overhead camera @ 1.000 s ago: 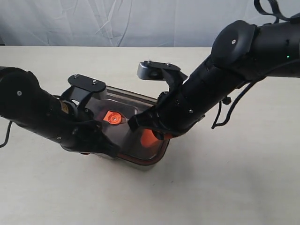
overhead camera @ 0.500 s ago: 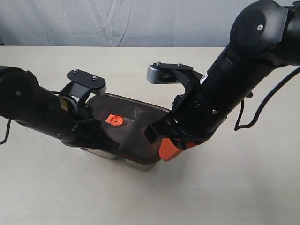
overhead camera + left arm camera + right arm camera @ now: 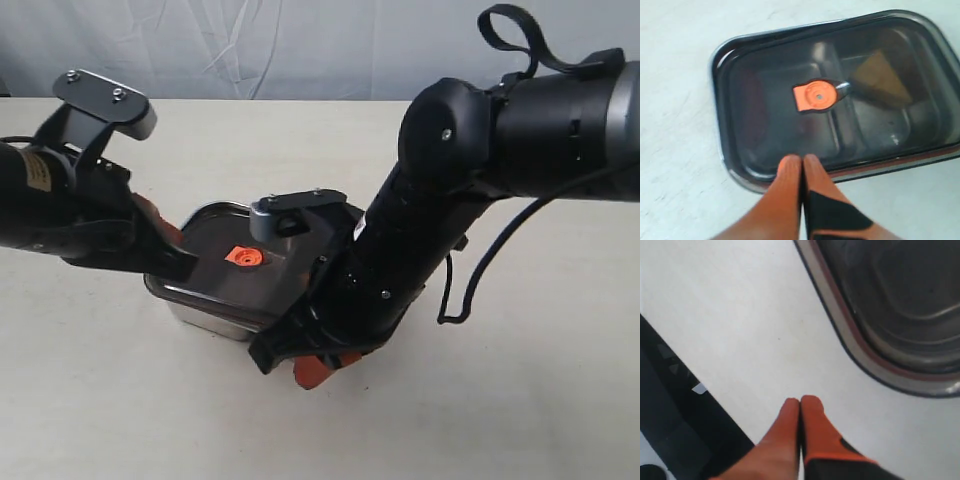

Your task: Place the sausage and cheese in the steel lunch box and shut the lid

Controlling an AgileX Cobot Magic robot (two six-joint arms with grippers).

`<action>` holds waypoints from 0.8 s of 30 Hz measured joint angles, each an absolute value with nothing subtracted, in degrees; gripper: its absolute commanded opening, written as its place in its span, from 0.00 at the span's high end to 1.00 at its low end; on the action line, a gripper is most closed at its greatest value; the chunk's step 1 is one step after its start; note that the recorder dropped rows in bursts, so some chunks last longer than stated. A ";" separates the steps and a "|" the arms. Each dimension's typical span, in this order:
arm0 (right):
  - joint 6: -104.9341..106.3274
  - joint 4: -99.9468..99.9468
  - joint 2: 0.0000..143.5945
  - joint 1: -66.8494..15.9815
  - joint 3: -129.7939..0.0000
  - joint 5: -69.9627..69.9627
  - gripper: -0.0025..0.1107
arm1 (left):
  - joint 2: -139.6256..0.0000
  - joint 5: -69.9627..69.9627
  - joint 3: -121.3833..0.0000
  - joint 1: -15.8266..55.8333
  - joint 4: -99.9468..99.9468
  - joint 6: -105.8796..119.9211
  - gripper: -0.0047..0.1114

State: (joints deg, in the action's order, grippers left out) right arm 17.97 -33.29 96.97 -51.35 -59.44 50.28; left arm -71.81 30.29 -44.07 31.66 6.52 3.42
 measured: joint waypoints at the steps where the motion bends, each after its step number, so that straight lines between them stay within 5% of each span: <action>1: 17.97 -33.12 97.46 -51.35 -59.44 49.78 0.98 | -71.51 31.29 -44.07 30.74 5.56 2.93 0.96; 8: 17.97 -33.00 99.27 -51.35 -59.44 46.68 0.98 | -70.45 34.58 -44.07 24.89 4.11 1.60 0.96; 24: 17.97 -31.63 99.76 -51.58 -59.44 43.40 0.98 | -70.45 35.94 -44.07 24.52 4.11 1.50 0.96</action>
